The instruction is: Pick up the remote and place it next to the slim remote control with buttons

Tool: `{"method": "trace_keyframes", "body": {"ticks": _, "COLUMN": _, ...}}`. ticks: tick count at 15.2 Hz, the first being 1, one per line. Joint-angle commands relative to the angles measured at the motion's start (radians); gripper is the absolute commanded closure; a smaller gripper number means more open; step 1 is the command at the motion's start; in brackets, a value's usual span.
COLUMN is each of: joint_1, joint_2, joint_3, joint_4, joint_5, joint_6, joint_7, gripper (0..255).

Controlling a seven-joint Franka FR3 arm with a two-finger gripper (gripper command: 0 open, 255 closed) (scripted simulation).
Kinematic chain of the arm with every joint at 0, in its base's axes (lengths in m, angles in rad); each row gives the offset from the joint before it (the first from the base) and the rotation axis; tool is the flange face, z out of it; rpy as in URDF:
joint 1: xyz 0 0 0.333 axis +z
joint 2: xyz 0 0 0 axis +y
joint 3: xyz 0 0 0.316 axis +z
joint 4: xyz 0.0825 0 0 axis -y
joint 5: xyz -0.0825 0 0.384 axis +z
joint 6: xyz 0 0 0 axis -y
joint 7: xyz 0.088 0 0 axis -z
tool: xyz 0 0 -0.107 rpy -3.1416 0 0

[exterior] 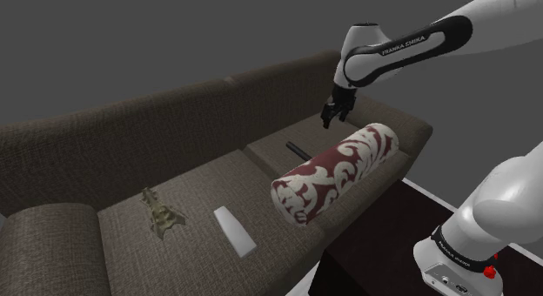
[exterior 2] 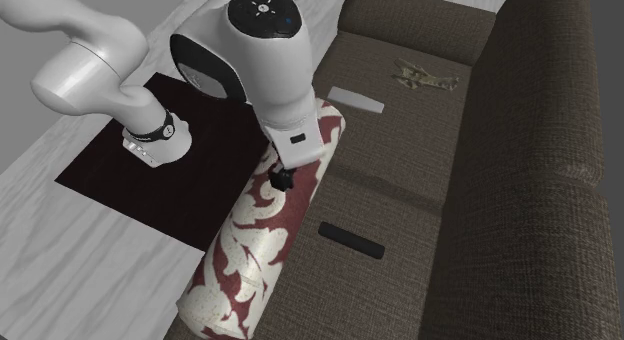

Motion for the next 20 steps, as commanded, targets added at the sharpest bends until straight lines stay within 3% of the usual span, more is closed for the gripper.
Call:
{"method": "trace_keyframes", "body": {"ticks": 1, "joint_1": -0.003, "joint_2": 0.079, "joint_3": -0.008, "joint_4": 0.028, "joint_5": 0.010, "joint_6": 0.048, "joint_7": -0.014, "gripper": 0}}
{"method": "trace_keyframes", "body": {"ticks": 11, "joint_1": -0.028, "joint_2": 0.462, "joint_3": -0.017, "joint_4": 0.219, "joint_5": 0.079, "joint_6": 0.212, "joint_7": -0.085, "gripper": 0}}
{"method": "trace_keyframes", "body": {"ticks": 20, "joint_1": -0.067, "joint_2": 0.815, "joint_3": 0.002, "joint_4": 0.497, "joint_5": 0.126, "joint_6": 0.260, "joint_7": -0.128, "gripper": 0}}
